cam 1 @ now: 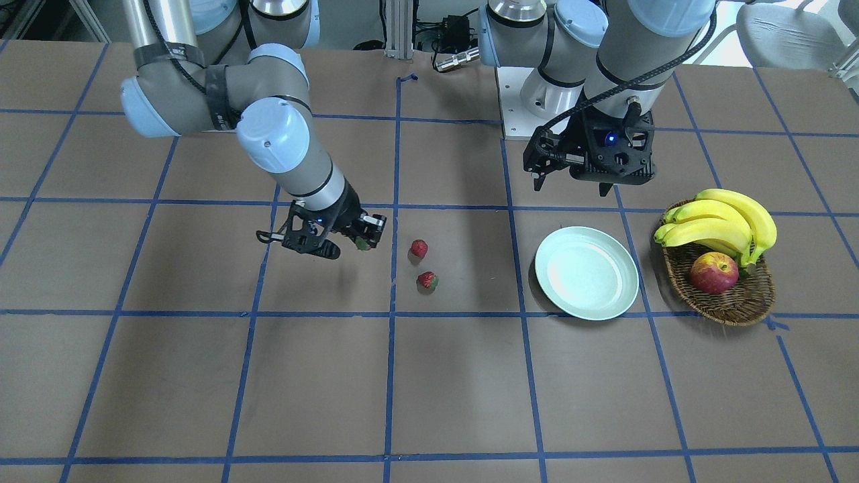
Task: Collect all strawberries into plate
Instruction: 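Carry the green-topped strawberry next to the others and release it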
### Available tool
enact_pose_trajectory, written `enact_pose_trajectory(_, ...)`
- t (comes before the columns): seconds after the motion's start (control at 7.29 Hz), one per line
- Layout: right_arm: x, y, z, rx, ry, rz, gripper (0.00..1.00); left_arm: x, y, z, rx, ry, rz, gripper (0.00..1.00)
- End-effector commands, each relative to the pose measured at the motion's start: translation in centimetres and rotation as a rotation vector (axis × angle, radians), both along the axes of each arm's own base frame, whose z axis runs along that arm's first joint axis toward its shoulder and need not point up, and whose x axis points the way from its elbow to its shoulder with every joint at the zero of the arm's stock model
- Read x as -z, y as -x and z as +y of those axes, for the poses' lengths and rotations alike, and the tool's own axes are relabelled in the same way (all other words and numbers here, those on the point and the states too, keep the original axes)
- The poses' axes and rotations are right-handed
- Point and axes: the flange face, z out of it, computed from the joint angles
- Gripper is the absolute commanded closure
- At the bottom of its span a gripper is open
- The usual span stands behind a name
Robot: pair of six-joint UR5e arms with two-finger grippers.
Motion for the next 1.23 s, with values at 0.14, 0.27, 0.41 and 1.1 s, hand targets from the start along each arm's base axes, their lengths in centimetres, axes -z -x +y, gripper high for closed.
enact_pose_trajectory(0.14, 3.3, -5.4, 0.6, -0.046, 0.019, -0.081, 0.61, 0.1, 0.1, 0.0, 0.002, -0.002, 0.000, 0.00)
enact_pose_trajectory(0.27, 3.3, -5.4, 0.6, -0.046, 0.020, -0.081, 0.46, 0.2, 0.1, 0.0, 0.002, -0.003, 0.000, 0.00)
enact_pose_trajectory(0.41, 3.4, -5.5, 0.5, -0.046, 0.020, -0.078, 0.34, 0.2, 0.2, 0.1, 0.005, -0.004, 0.000, 0.00)
enact_pose_trajectory(1.1, -4.4, 1.4, -1.2, 0.026, 0.059, -0.018, 0.25, 0.1, -0.1, -0.1, -0.005, 0.000, 0.003, 0.00)
